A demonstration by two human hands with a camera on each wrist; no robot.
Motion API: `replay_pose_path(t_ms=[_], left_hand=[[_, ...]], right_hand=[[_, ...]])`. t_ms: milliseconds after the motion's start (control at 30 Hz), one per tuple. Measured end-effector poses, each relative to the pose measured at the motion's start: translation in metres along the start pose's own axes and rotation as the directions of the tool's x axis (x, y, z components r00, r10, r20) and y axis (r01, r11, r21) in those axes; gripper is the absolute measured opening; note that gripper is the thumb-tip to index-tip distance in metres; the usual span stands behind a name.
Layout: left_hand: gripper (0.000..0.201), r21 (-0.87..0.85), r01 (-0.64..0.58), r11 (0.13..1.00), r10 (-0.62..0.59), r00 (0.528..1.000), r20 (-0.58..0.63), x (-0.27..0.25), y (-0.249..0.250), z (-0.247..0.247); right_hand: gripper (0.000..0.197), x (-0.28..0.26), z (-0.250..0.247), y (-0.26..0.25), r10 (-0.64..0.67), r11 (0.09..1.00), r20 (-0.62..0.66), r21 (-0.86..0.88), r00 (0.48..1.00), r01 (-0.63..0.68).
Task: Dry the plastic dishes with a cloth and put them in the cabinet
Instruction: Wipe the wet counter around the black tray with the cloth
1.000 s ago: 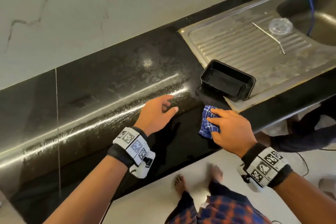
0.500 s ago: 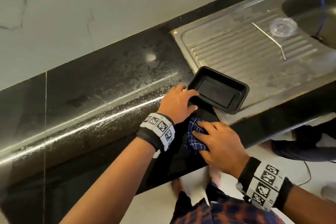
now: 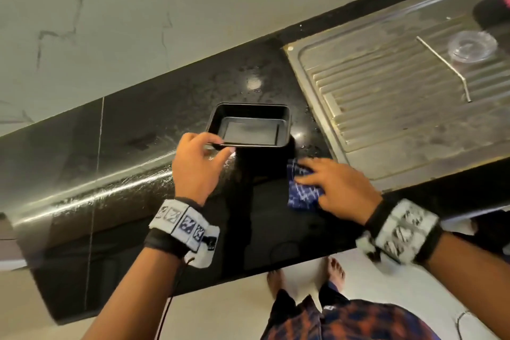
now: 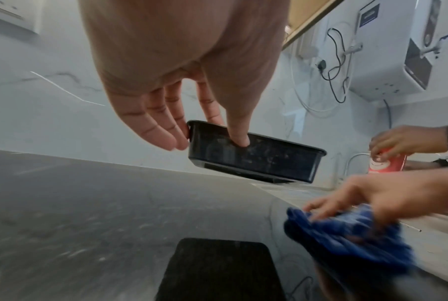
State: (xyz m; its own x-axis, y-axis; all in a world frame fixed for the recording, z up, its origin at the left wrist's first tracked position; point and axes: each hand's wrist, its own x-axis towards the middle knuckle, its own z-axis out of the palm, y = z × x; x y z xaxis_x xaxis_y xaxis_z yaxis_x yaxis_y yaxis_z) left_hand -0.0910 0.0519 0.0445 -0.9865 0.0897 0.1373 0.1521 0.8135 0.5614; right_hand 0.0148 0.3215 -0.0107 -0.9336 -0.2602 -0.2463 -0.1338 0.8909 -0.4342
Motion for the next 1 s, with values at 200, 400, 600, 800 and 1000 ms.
replay_pose_path(t_ms=[200, 400, 600, 800, 1000], left_hand=[[0.022, -0.081, 0.111, 0.990, -0.119, 0.988, -0.097, -0.042, -0.024, -0.030], [0.021, -0.189, 0.167, 0.968, -0.190, 0.975, -0.112, -0.076, -0.030, -0.027], [0.026, -0.252, 0.219, 0.943, -0.242, 0.968, -0.067, -0.079, -0.039, -0.022], [0.025, -0.261, 0.189, 0.947, -0.218, 0.972, -0.085, -0.069, -0.037, -0.027], [0.027, -0.254, 0.170, 0.952, -0.187, 0.981, -0.043, -0.063, -0.034, -0.025]], right_hand=[[0.054, 0.126, -0.062, 0.041, 0.034, 0.998, 0.004, 0.054, 0.999, -0.034], [0.063, 0.107, -0.057, 0.038, -0.063, 0.998, 0.027, 0.013, 0.998, 0.063], [0.076, -0.029, 0.001, 0.030, -0.351, 0.936, 0.235, 0.077, 0.906, 0.343], [0.073, 0.044, -0.026, 0.050, -0.303, 0.951, 0.132, 0.110, 0.944, 0.290], [0.060, 0.174, -0.080, 0.033, -0.046, 0.990, 0.070, -0.133, 0.996, 0.055]])
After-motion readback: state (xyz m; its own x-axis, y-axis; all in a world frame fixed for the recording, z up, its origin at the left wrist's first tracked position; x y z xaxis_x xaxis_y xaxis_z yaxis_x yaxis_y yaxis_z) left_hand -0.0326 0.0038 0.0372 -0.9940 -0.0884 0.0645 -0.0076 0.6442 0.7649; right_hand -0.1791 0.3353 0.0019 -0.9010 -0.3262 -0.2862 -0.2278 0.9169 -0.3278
